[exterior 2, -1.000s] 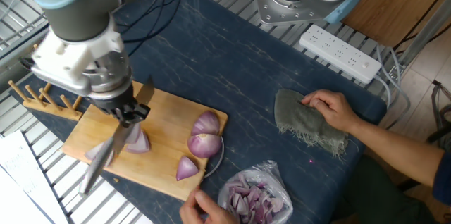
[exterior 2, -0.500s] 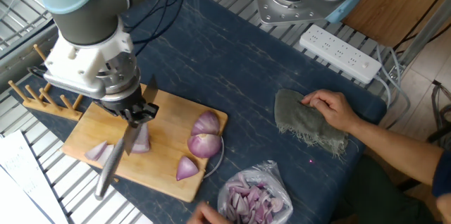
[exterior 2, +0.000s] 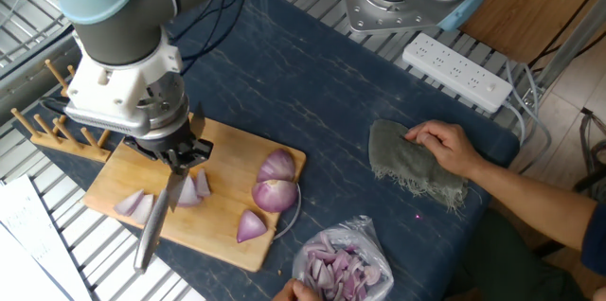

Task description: Chop the onions

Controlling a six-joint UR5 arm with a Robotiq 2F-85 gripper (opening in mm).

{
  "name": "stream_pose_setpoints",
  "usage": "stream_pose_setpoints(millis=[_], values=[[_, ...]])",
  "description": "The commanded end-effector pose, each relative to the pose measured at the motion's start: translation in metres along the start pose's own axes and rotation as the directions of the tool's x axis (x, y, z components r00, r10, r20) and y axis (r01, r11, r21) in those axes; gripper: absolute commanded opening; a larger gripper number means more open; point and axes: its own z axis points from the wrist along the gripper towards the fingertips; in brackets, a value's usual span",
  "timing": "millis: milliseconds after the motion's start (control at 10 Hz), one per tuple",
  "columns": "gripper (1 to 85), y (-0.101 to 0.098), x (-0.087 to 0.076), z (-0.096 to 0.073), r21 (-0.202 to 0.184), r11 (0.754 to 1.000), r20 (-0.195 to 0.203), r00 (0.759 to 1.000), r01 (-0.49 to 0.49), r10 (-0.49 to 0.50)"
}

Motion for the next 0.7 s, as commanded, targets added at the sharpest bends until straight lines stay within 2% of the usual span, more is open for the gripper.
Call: stream_pose_setpoints(millis=[0, 600], values=[[1.0, -0.0016, -0.0054, 0.0013, 0.0, 1.0, 0.014, 1.0, 0.017, -0.017], [1.0, 0.0036, -0.0062, 0.0012, -0.004, 0.999, 0.02, 0.999, 0.039, -0.039]])
